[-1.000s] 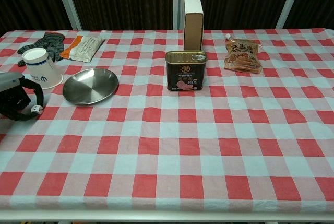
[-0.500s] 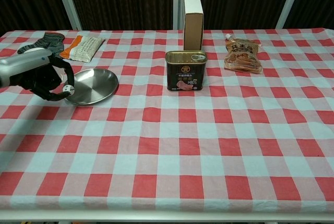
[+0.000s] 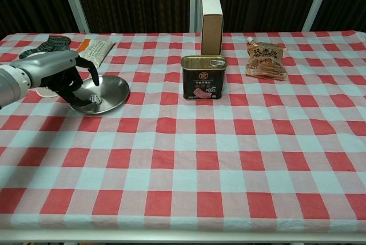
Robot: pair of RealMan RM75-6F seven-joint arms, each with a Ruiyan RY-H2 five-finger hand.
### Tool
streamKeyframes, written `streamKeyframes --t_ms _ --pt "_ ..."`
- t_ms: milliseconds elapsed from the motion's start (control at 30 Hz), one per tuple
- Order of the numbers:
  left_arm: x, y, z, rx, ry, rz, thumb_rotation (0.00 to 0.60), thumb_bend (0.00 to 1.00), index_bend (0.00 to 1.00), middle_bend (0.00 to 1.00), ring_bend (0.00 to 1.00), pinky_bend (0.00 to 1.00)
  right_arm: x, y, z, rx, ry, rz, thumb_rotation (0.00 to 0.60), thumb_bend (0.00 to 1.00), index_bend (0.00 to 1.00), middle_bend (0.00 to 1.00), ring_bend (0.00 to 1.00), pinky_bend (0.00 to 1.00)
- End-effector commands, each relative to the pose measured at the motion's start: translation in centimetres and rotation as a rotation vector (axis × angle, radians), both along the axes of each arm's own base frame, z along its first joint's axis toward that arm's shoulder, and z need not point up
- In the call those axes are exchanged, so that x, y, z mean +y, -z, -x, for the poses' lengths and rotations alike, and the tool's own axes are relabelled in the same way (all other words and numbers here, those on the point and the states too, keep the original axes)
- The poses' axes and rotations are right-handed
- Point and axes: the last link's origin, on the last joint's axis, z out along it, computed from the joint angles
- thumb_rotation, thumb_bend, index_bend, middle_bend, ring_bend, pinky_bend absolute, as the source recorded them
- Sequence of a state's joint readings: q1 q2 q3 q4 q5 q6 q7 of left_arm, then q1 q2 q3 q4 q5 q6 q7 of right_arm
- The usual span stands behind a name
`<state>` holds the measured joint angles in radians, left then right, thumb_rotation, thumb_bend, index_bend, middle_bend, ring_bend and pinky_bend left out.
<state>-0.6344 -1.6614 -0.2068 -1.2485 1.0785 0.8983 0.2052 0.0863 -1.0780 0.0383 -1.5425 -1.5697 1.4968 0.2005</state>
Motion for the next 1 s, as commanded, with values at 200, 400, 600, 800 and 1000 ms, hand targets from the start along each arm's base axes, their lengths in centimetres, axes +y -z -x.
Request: streamKeyframes --t_ms 200,400,600,800,1000 --pt "-2.3 -5.9 3.5 -0.141 -0.074 -0.17 0.6 0.2 0.35 0.73 0.75 0.94 0.0 -0.2 0.0 -0.004 -0.008 0.009 0.6 0.15 0.07 0.14 0.0 0.05" --pt "-3.5 -9.1 7.8 -0.258 -0.202 -0.321 0.6 0.15 0.42 0.63 0.59 0.81 -0.1 -0.2 -0.1 -0.001 -0.013 0.009 0.6 0.15 0.07 0.14 0.0 0.05" --pt "-2.1 -8.1 10.5 -0.416 -0.343 -0.233 0.6 0.09 0.26 0.22 0.16 0.34 -0.2 -0.1 -0.3 -0.002 -0.021 0.008 0.6 0.15 0.05 0.14 0.0 0.05" --pt "0.3 -6.0 11.0 -0.421 -0.357 -0.17 0.6 0.09 0.21 0.15 0.11 0.24 0.0 -0.2 -0.5 0.004 -0.019 0.012 0.6 0.15 0.04 0.14 0.0 0.05" --pt "1.8 -4.9 10.2 -0.45 -0.353 -0.143 0.6 0.09 0.21 0.15 0.11 0.24 0.3 -0.4 -0.5 0.011 -0.006 0.021 0.6 0.15 0.04 0.14 0.0 0.05"
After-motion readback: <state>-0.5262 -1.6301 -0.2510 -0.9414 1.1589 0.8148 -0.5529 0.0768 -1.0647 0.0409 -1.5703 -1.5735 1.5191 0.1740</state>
